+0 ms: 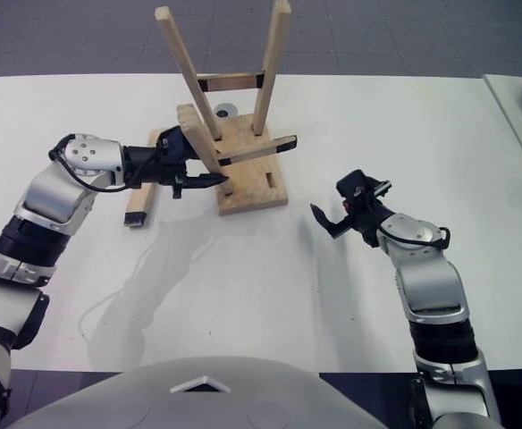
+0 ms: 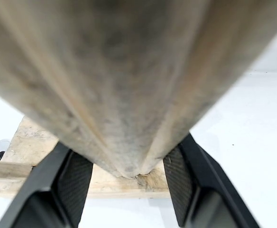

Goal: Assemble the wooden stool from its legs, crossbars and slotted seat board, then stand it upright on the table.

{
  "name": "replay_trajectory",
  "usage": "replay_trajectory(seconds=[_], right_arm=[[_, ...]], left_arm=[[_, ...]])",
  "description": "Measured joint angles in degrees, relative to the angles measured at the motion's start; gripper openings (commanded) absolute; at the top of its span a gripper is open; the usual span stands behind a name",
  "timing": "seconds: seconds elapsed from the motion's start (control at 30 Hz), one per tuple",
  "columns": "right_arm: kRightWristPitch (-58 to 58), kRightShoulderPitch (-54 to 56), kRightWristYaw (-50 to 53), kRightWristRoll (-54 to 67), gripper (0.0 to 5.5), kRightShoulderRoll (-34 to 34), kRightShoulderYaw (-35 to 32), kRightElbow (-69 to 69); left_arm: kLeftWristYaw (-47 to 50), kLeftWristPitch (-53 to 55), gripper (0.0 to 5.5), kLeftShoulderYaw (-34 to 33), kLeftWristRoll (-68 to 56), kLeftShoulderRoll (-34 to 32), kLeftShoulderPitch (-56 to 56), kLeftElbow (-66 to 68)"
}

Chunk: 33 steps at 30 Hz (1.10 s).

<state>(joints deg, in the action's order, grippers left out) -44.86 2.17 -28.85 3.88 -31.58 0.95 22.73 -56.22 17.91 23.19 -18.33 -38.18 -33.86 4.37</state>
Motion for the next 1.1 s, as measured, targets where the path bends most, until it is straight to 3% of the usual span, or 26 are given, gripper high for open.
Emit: replay_trajectory(seconds=[0.17, 0.43, 0.57, 0.7, 0.83, 1.1], right_arm=[[-0.4, -0.1, 0.7, 0.2, 5.40, 0.1, -0.3, 0.2], [-0.9, 0.0, 1.6, 0.4, 5.40, 0.4, -0.3, 0.2], [-1.3, 0.0, 2.1, 0.6, 5.40, 0.5, -0.3, 0.4], [-1.6, -0.6, 3.1, 0.7, 5.40, 1.0, -0.7, 1.3], [-2.0, -1.7, 3.9, 0.8, 5.40, 1.7, -0.9, 2.2], [-2.1, -2.0, 4.3, 0.9, 5.40, 1.8, -0.9, 2.2]], left_arm=[[-1.4, 4.5, 2.74, -2.0, 0.8, -1.2, 2.1, -2.2], [0.5, 2.3, 3.94, -6.7, 3.4, -2.3, 11.6, -6.7], [4.1, 3.9, 4.60, -13.6, 3.6, -5.5, 19.3, -10.1], [16.8, 8.7, 5.22, -24.1, 4.2, -3.3, 25.9, -13.7], [28.4, 13.9, 4.67, -28.1, 4.6, 4.5, 30.9, -16.8], [36.9, 22.5, 3.42, -28.8, 4.7, 12.3, 33.7, -18.0]])
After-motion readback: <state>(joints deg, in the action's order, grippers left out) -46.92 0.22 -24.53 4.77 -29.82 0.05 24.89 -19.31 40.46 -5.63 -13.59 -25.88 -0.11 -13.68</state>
